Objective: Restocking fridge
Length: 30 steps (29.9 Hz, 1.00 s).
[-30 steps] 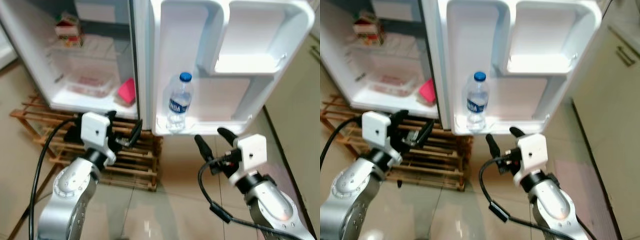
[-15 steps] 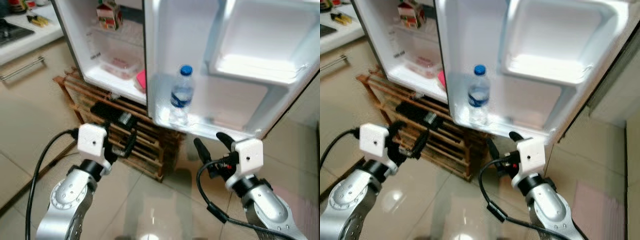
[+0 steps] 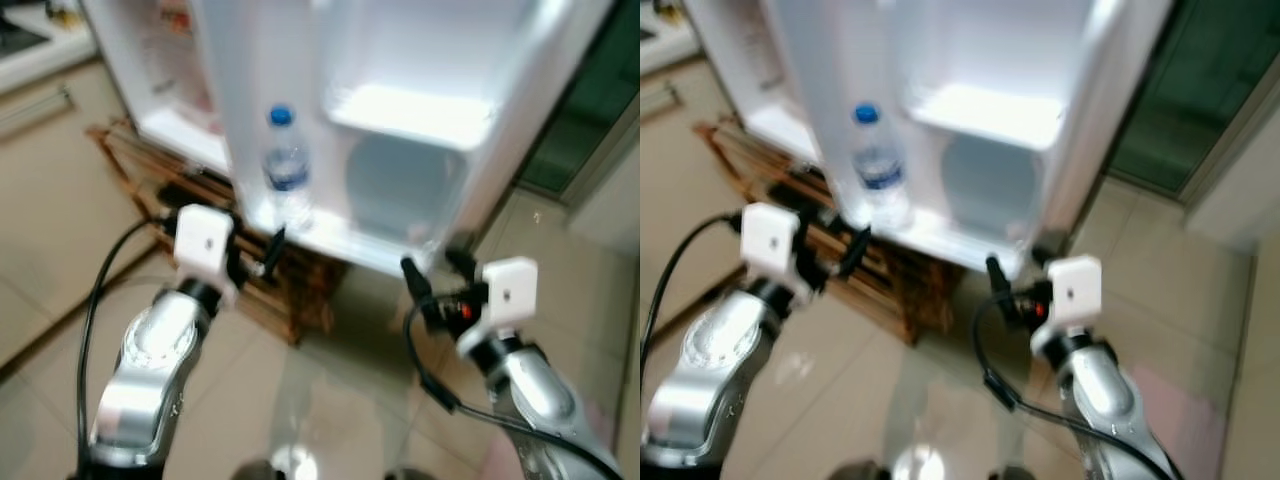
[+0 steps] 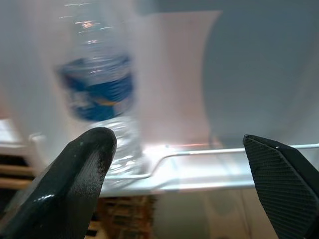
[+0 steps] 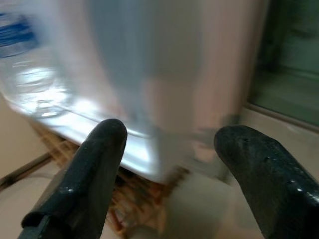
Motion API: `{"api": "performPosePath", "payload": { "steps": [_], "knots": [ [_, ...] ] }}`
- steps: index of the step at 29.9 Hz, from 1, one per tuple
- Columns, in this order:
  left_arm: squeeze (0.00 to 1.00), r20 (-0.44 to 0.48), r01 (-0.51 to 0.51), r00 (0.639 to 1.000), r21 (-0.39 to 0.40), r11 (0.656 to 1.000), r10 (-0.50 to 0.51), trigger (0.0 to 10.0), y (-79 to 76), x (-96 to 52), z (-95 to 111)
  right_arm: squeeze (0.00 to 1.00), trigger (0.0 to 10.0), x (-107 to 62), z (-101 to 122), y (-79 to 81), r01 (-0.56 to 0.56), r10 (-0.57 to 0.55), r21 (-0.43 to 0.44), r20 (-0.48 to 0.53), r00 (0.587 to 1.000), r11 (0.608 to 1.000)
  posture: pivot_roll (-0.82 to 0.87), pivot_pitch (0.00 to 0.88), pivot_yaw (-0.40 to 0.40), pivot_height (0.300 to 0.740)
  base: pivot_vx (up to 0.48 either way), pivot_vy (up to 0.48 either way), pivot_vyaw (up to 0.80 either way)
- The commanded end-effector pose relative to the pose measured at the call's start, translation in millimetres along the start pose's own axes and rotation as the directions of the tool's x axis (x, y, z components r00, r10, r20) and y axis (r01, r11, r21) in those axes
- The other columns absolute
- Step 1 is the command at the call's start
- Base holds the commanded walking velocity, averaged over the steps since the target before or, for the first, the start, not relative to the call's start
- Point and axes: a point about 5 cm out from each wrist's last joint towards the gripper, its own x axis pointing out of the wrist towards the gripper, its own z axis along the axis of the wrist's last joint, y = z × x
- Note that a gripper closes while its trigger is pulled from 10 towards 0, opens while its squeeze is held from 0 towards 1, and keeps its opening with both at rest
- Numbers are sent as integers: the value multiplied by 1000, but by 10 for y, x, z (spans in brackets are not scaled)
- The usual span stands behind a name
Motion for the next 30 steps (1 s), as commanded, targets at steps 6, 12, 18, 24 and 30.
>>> {"api": "performPosePath", "payload": {
  "steps": [6, 12, 18, 24, 30],
  "knots": [
    [0, -41, -18, 999, -18, 1000, 17, 10000, 39, 34, -77, 0, 10000, -41, -37, 0, 60, -59, 30, -21, 998, 998, -8, 108, 61, 740, 0, 474, -693],
    [0, -54, -36, 998, 11, 999, 37, 10000, 87, 87, -80, 0, 10000, 55, -16, -40, 115, -115, -2, -40, 993, 993, -7, 109, 71, 740, 0, 480, -735],
    [0, -64, -58, 996, 9, 998, 58, 10000, 136, 106, -82, 0, 10000, 138, 71, 2, 88, -88, -19, -20, 996, 996, -16, 118, 70, 740, 0, 480, -800],
    [0, -61, -75, 995, 18, 997, 76, 10000, 165, 84, -79, 0, 10000, 204, 114, 16, 60, -60, -35, -10, 998, 998, -11, 118, 66, 740, 0, 480, -800],
    [0, -58, -78, 995, 15, 997, 79, 10000, 188, 25, -60, 0, 10000, 249, 124, 42, 4, -4, -54, -11, 1000, 999, -3, 101, 69, 740, 0, 480, -133]
  ]
}}
